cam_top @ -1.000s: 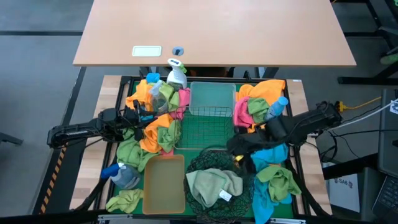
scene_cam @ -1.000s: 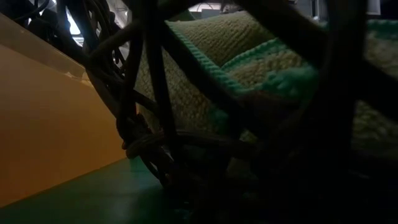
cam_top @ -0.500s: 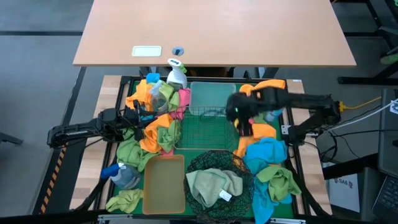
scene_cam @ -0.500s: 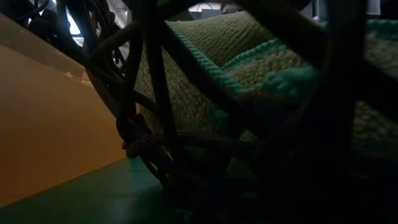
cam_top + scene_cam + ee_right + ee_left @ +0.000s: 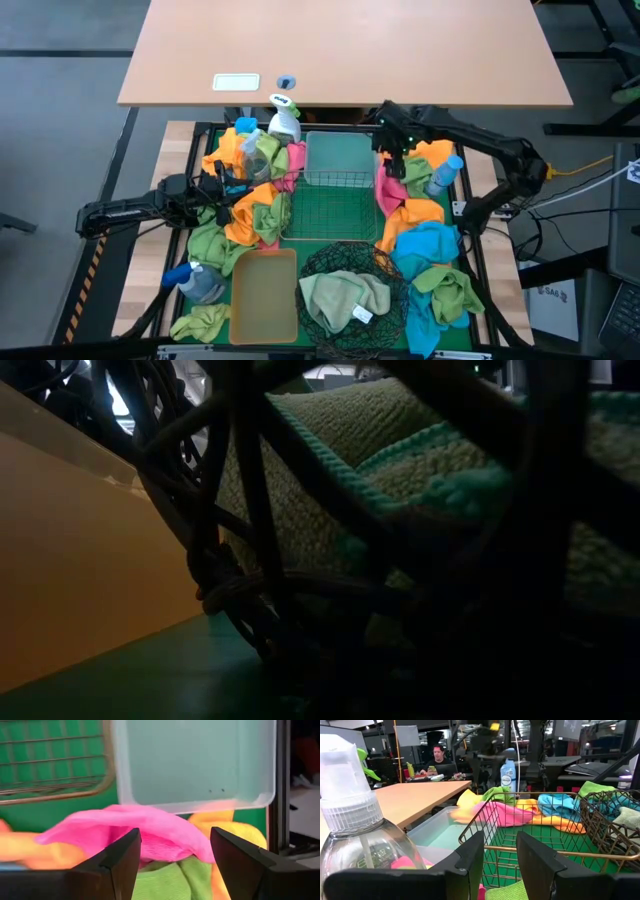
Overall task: Sort microfiber towel by color & place in baskets
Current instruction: Put the pink microfiber towel into the transparent bin
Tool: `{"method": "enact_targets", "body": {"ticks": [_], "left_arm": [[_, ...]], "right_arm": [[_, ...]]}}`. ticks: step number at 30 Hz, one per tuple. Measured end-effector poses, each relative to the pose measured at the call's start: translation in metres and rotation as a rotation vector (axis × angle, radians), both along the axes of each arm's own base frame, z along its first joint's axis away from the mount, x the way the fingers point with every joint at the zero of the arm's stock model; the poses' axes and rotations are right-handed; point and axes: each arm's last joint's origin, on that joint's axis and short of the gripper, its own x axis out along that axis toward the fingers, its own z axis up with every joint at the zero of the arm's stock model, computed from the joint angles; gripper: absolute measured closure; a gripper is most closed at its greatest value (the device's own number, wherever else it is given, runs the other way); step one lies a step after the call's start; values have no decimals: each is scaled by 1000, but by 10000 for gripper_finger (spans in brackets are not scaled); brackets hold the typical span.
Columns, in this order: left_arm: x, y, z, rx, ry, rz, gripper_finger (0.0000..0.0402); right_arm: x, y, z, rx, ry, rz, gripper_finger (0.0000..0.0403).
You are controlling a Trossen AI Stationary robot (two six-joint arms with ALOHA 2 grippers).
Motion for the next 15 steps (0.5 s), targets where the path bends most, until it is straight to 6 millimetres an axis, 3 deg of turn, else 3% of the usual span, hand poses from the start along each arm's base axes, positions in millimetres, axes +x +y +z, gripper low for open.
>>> {"method": "enact_targets", "body": {"ticks": [5, 15], "left_arm": [[0, 0, 0, 0, 0, 0, 292], [0, 0, 0, 0, 0, 0, 292]], "right_arm": [[-9, -11, -18, 11, 19, -44, 164], [-11, -9, -50, -29, 20, 70, 164]]}}
